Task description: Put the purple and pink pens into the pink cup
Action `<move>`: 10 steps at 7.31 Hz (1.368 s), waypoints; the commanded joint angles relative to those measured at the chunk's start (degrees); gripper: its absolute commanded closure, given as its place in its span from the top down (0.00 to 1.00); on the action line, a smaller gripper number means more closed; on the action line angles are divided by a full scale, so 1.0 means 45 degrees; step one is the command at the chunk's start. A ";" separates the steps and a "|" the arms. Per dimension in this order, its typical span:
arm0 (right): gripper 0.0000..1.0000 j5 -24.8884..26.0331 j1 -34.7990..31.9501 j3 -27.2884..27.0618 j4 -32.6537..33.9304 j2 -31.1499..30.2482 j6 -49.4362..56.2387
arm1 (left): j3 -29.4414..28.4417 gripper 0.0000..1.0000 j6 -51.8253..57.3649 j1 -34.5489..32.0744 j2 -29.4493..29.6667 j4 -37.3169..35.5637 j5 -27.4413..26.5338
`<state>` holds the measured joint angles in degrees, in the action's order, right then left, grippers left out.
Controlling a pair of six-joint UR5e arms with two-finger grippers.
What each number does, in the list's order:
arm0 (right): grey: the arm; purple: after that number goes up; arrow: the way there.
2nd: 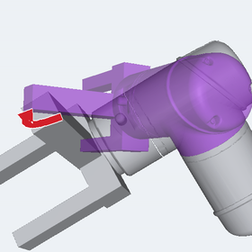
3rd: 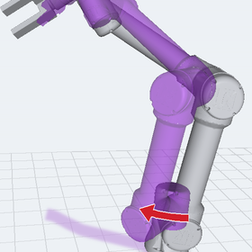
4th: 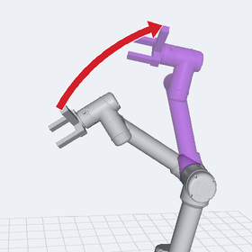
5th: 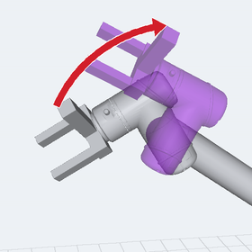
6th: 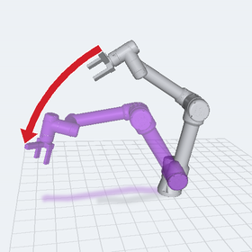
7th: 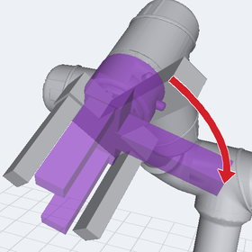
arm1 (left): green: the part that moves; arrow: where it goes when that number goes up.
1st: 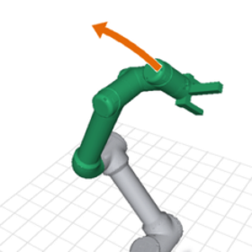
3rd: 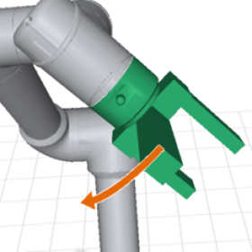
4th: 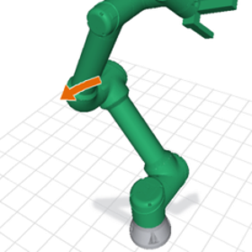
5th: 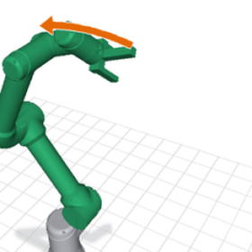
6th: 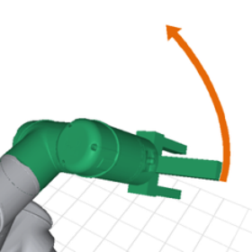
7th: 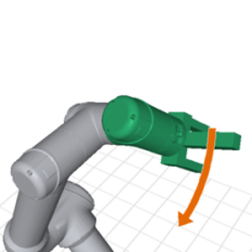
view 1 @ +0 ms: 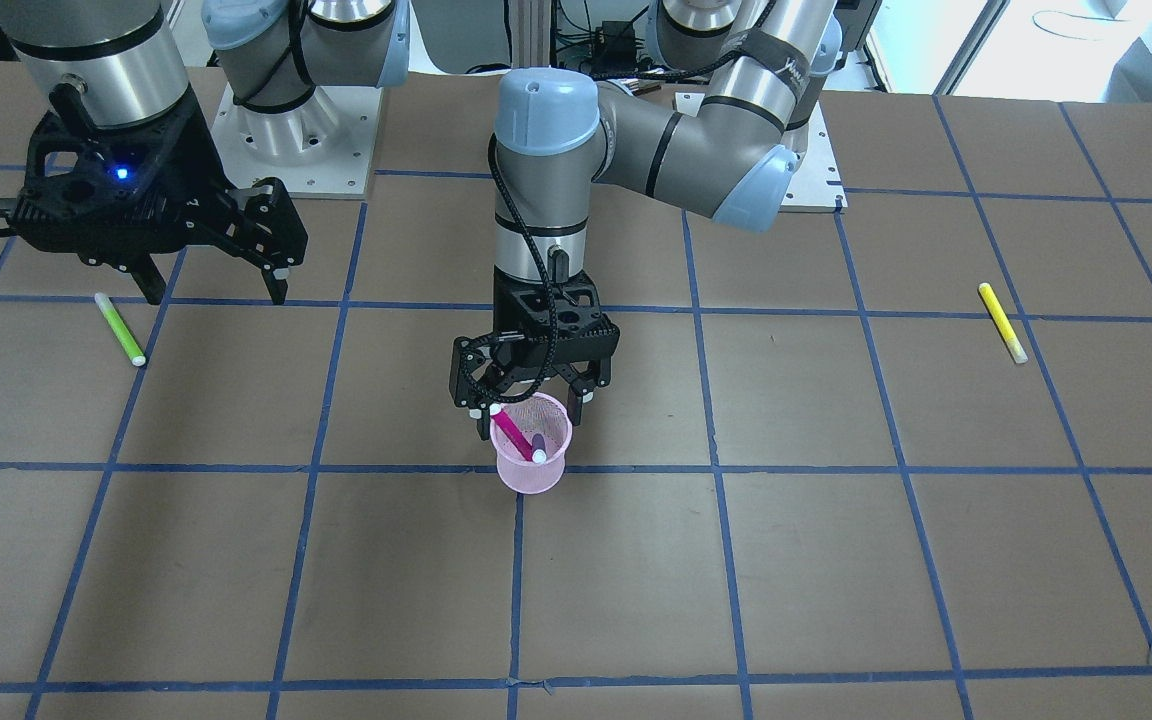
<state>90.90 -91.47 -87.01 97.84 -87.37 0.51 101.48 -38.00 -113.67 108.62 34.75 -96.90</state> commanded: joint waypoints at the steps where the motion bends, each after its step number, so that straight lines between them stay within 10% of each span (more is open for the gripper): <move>1: 1.00 0.0014 0.0072 -0.0001 -0.0004 0.0002 0.0004 | -0.1295 1.00 0.3189 0.1308 -0.0405 0.3684 0.1218; 5: 1.00 -0.0006 0.0112 -0.0060 -0.0004 0.0002 0.0004 | -0.3114 1.00 0.8168 0.5054 -0.1946 1.0291 0.2041; 10: 1.00 -0.0025 0.0112 -0.0079 -0.0004 0.0002 -0.0016 | -0.1734 1.00 1.0378 0.6432 -0.4038 1.2082 0.1397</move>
<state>90.84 -90.97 -87.36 97.82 -87.36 0.44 91.31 8.35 -84.88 92.43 88.43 -90.23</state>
